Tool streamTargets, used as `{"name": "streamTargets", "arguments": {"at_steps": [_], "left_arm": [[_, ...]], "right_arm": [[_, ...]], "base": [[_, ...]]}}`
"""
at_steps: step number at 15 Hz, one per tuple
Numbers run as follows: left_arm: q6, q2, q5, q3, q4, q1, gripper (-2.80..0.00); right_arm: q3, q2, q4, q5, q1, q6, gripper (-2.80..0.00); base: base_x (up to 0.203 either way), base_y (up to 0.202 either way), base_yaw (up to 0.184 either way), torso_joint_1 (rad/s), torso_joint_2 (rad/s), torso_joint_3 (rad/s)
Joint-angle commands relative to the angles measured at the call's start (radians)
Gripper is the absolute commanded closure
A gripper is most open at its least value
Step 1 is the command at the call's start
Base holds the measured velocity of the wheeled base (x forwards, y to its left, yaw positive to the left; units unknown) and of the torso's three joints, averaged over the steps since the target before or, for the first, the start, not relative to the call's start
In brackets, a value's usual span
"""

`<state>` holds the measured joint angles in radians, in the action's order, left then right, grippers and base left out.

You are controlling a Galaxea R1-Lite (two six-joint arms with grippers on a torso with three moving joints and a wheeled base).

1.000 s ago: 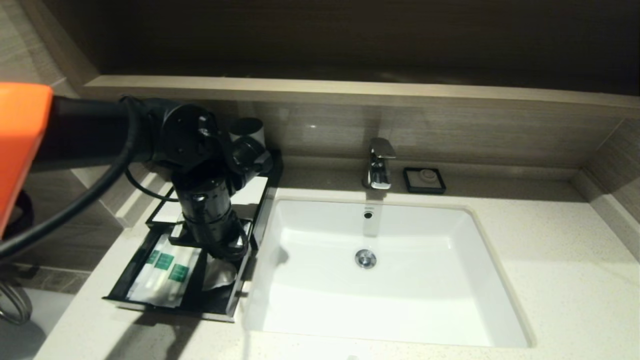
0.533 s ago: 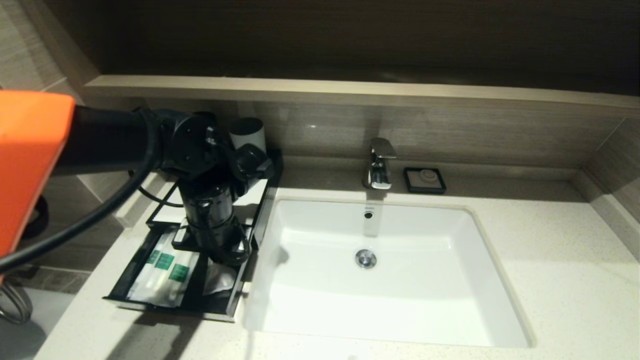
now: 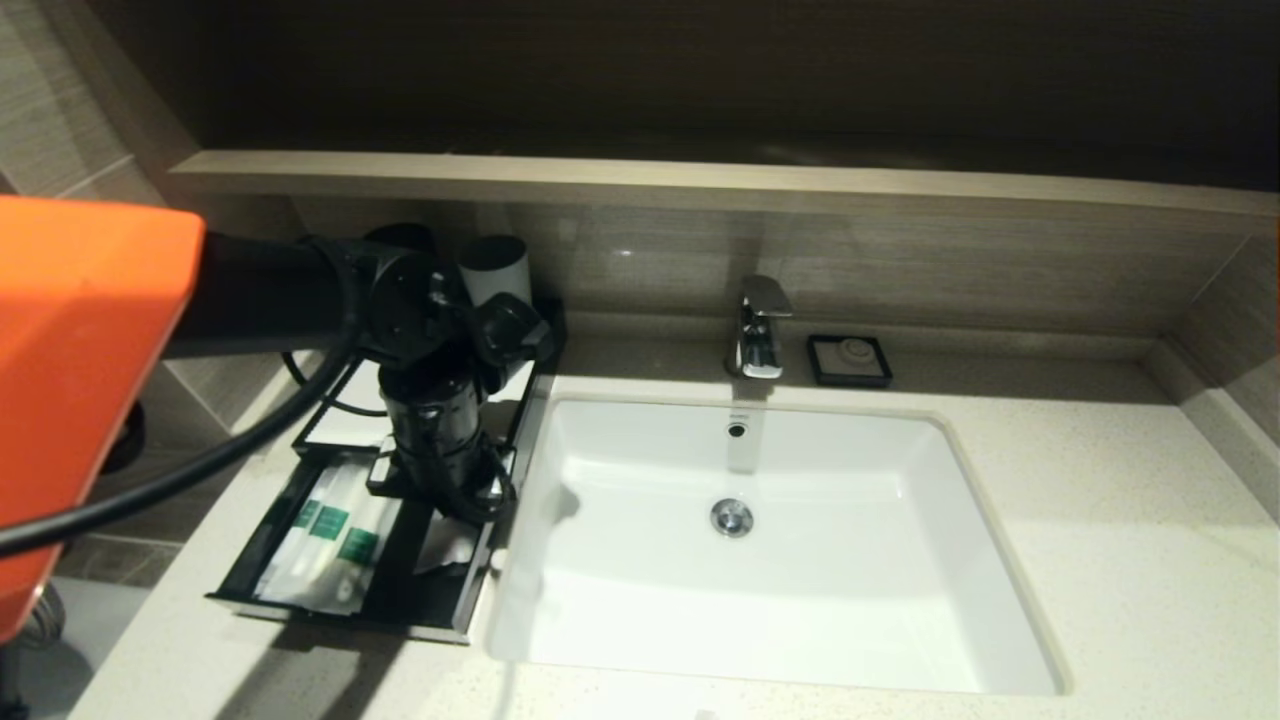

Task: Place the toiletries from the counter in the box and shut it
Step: Place the bathroom toiletry into the drawer

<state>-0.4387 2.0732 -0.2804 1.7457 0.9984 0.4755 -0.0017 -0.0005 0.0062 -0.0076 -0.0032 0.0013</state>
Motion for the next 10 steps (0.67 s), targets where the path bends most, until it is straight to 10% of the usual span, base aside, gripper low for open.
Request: {"name": "streamTargets", "arguments": {"at_steps": [1,10], "left_arm": [[-0.003,0.013,-0.002,0.003,-0.010,-0.009,0.00],[0.015,0.013,-0.009,0.011,-0.075,-0.035,0.00]], "right_arm": [[0.000,-0.001,0.000,0.000,0.000,0.000,0.00],[0.000,0.000,0.000,0.000,0.000,0.000,0.00]], "base": [[0.000,0.000,0.000,0.000,0.00,0.000],[0.000,0.000,0.000,0.000,0.00,0.000]]}}
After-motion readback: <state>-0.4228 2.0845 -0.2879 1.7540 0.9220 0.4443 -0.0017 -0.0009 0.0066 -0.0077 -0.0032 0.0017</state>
